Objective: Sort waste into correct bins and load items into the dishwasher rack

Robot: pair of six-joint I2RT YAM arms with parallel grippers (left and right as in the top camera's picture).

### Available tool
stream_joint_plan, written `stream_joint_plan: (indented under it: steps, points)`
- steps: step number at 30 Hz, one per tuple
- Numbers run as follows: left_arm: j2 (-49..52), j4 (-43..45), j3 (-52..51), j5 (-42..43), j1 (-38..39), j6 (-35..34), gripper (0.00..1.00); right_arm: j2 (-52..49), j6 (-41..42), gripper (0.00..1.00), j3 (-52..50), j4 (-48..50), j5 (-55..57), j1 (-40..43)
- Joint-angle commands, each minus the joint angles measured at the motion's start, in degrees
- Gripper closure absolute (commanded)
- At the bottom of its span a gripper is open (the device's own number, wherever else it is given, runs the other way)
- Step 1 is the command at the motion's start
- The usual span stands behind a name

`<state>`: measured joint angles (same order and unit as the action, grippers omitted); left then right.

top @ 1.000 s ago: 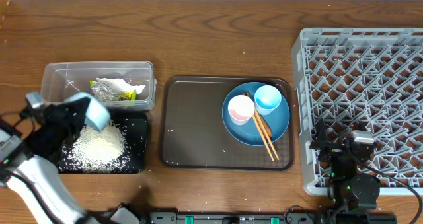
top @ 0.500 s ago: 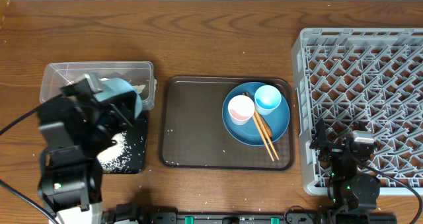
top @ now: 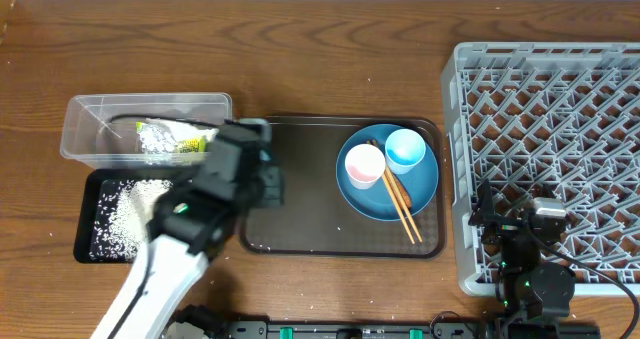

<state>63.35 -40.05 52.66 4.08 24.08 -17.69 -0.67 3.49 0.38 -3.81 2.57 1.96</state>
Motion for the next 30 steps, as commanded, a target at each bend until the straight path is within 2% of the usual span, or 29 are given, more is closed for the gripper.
stream_joint_plan:
  steps: [1,11,12,13,17,21,23,26,30]
  points:
    - [6.19,0.09,1.2,-3.74,4.22,0.9,0.94,0.39,0.55,0.01,-0.07,-0.17,0.42,-1.18]
    - [28.11,3.34,1.09,-3.04,8.7,-2.64,0.93,0.39,0.55,0.01,-0.07,-0.17,0.42,-1.18]
    - [30.1,3.58,1.09,-3.04,9.14,-3.52,0.73,0.39,0.55,0.01,-0.07,-0.17,0.42,-1.18]
    - [31.36,3.67,1.09,-3.02,9.33,-4.07,0.65,0.39,0.55,0.01,-0.07,-0.17,0.42,-1.18]
    - [35.76,3.67,1.09,-1.11,9.53,-4.0,0.55,0.39,0.55,0.01,-0.09,-0.17,0.42,-1.18]
    - [35.01,3.41,1.44,-1.16,9.46,-3.76,0.54,0.39,0.55,0.01,-0.07,-0.17,0.42,-1.18]
    - [33.35,2.78,2.1,-1.16,9.44,-3.04,0.59,0.39,0.55,0.01,-0.09,-0.17,0.42,-1.18]
    - [29.53,1.42,3.34,-2.23,9.44,-2.54,0.94,0.39,0.55,0.01,-0.07,-0.17,0.42,-1.18]
    - [22.77,-1.77,4.98,-5.75,9.44,-2.47,0.94,0.39,0.55,0.01,-0.07,-0.17,0.42,-1.18]
